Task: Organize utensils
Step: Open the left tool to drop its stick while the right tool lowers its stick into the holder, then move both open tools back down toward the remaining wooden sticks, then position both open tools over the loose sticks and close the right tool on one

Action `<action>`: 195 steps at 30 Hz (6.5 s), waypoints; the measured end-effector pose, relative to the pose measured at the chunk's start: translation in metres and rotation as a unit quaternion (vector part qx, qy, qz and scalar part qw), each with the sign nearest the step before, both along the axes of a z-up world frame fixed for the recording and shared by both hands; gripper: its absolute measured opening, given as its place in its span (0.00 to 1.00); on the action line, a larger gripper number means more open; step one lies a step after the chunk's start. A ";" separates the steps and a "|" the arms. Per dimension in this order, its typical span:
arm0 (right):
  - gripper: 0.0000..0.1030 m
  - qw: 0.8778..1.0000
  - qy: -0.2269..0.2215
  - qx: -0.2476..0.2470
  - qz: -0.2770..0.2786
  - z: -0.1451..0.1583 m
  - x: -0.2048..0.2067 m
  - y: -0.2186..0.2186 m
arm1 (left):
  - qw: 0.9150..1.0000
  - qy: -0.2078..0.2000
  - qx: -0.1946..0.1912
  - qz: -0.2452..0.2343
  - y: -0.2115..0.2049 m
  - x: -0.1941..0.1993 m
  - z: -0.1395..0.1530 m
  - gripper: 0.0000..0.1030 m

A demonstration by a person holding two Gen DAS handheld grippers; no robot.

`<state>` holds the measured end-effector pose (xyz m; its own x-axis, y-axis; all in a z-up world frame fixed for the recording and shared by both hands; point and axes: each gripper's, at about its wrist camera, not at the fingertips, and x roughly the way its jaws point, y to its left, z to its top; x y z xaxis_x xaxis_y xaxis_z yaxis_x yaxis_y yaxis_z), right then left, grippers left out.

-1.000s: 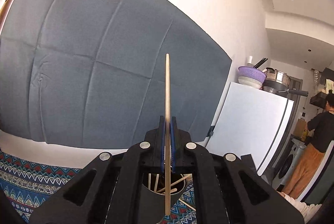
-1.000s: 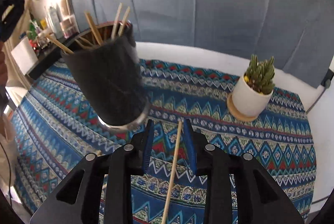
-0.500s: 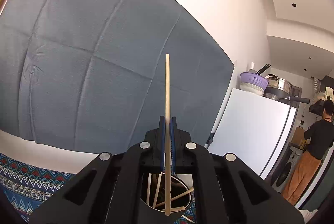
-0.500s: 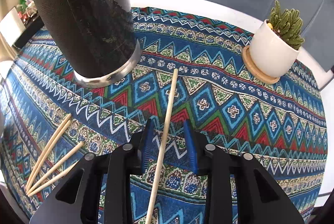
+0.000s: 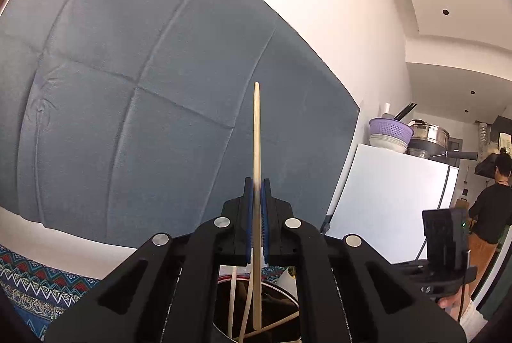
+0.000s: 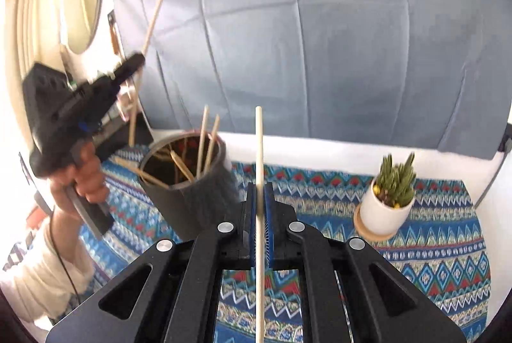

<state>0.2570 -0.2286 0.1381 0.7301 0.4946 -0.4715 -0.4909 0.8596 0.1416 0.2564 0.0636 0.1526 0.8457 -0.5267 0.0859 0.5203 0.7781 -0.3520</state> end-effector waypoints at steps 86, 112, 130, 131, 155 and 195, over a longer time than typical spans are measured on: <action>0.92 0.993 0.065 -0.079 -0.051 -0.103 -0.115 0.037 | 0.902 0.308 0.297 0.059 -0.046 -0.087 -0.090 0.94; 0.92 0.974 0.161 -0.148 -0.057 -0.165 -0.112 0.070 | 0.866 0.396 0.304 0.005 -0.075 -0.079 -0.165 0.94; 0.92 0.976 0.130 -0.166 -0.062 -0.163 -0.134 0.081 | 0.861 0.372 0.346 0.019 -0.077 -0.080 -0.169 0.95; 0.92 0.975 0.133 -0.165 -0.059 -0.163 -0.135 0.081 | 0.861 0.375 0.344 0.020 -0.075 -0.080 -0.169 0.95; 0.92 0.972 0.138 -0.182 -0.056 -0.159 -0.148 0.088 | 0.850 0.372 0.374 0.010 -0.068 -0.089 -0.172 0.96; 0.92 0.966 0.165 -0.176 -0.093 -0.153 -0.148 0.073 | 0.850 0.368 0.378 0.002 -0.036 -0.086 -0.171 0.96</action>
<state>0.1092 -0.1553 -0.0150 0.5723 0.1363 -0.8086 -0.3013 0.9521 -0.0528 0.1708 0.0281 -0.0189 0.5258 -0.1939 -0.8282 0.3726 0.9278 0.0194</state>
